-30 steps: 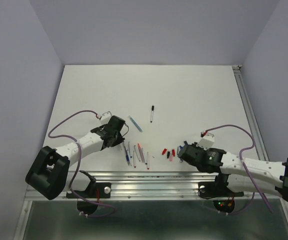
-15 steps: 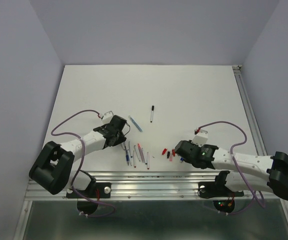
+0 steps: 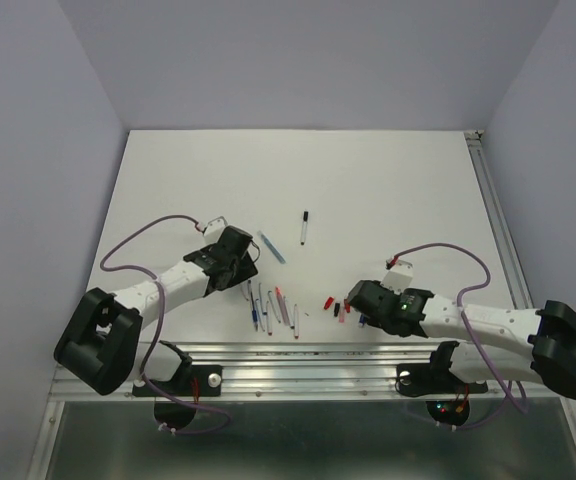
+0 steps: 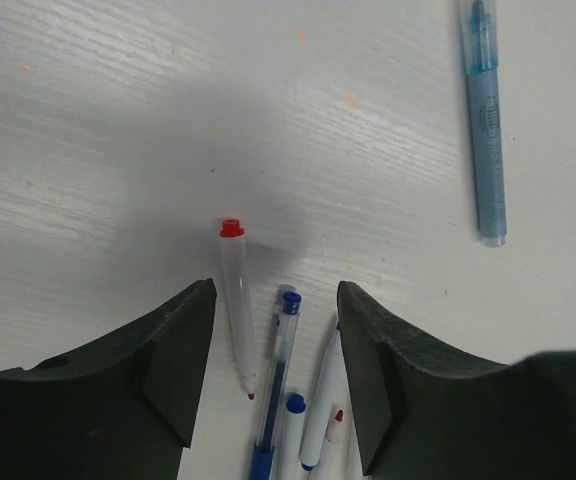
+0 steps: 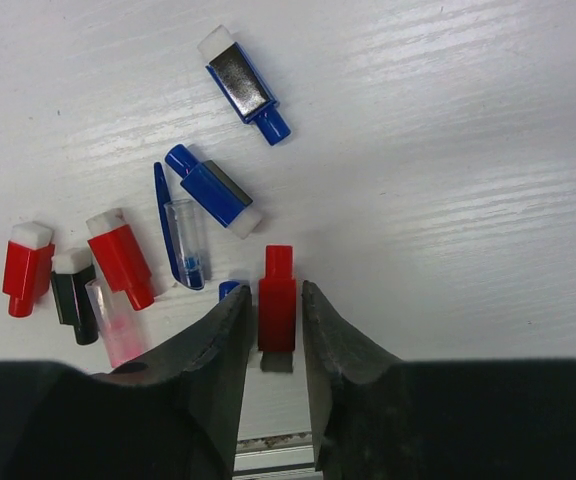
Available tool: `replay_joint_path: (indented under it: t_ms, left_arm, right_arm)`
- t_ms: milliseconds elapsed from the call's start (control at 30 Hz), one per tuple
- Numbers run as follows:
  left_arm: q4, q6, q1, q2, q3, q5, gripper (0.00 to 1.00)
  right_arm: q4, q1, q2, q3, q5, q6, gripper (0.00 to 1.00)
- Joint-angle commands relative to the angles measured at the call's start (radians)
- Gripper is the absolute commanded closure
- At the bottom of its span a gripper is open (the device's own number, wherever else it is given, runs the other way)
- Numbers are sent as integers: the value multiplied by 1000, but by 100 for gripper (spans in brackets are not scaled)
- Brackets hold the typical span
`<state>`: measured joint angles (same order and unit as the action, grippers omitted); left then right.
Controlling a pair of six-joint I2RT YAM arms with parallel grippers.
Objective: Open the pen caps
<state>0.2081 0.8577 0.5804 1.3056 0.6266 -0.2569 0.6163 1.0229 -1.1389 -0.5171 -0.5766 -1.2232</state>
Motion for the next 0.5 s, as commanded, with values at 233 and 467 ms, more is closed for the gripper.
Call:
replay_joint_path:
  t_ms: [233, 467]
  left_arm:
    - [-18, -25, -4, 24, 153, -2, 31]
    - [-26, -32, -4, 184, 274, -1, 32]
  right_arm:
    - [-12, -6, 8, -14, -5, -25, 51]
    - [28, -6, 79, -43, -26, -24, 21]
